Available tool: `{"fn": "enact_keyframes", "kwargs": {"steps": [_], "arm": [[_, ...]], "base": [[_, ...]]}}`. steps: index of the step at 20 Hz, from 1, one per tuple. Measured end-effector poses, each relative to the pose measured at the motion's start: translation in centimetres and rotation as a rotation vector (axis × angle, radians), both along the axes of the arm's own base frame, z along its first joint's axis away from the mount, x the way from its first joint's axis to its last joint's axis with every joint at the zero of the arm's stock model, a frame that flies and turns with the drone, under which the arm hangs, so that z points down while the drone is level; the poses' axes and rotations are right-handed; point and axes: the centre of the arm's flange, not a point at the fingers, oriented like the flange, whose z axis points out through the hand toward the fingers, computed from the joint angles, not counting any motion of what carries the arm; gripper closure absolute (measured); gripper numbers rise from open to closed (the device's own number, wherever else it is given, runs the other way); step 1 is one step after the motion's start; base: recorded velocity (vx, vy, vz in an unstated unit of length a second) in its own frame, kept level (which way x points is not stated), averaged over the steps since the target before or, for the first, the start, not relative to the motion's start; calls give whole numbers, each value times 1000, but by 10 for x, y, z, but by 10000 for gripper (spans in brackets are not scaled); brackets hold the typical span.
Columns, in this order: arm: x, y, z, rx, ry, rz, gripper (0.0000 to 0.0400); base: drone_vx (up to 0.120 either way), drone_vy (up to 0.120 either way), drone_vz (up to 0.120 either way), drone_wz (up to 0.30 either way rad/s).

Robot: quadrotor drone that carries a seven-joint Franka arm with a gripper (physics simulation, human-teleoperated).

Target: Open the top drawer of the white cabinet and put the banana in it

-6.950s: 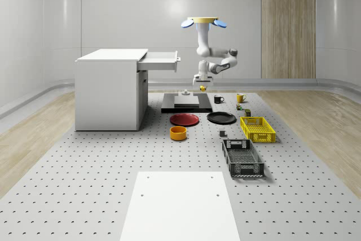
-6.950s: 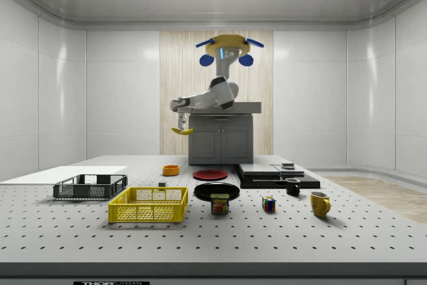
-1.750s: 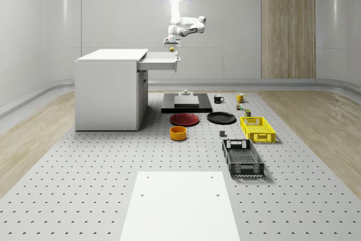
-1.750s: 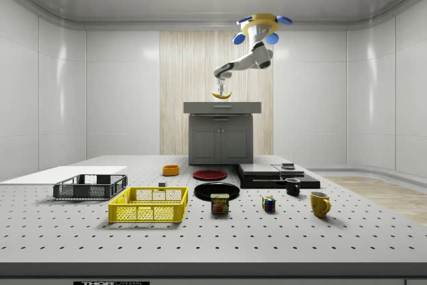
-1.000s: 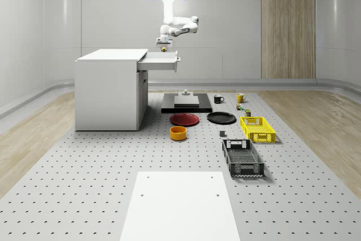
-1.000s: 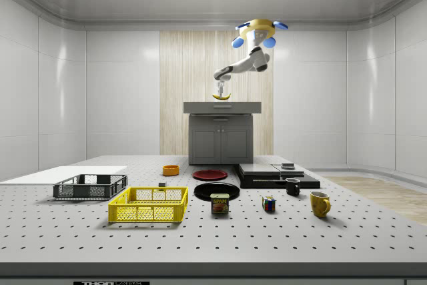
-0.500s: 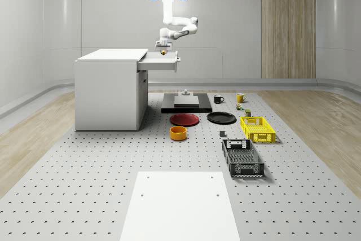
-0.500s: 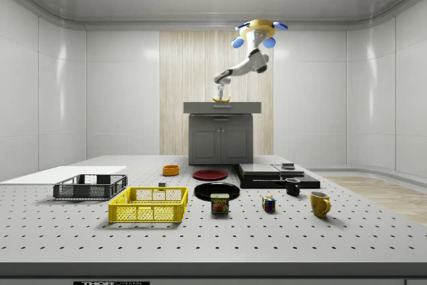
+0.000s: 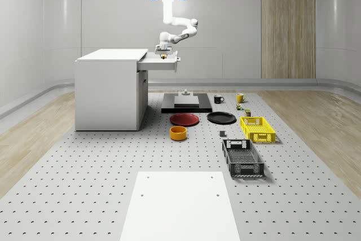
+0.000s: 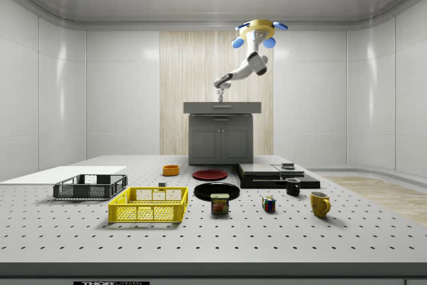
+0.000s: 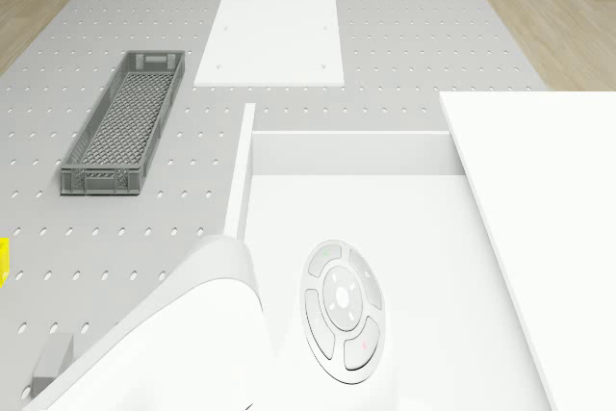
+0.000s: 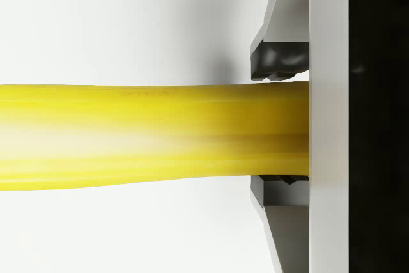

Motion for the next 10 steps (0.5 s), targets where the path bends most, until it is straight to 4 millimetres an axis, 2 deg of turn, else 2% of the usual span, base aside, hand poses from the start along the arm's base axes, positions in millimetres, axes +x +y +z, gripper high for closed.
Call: {"fn": "enact_keyframes", "kwargs": {"steps": [2,3,5,7,10], "arm": [[0,0,8,0,0,0,208],[0,0,11,1,0,2,163],[0,0,15,3,1,8,99],[0,0,14,4,2,12,60],[0,0,6,5,2,16,28]], "base": [[0,0,0,0],[0,0,0,0],[0,0,0,0],[0,0,0,0],[0,0,0,0]]}}
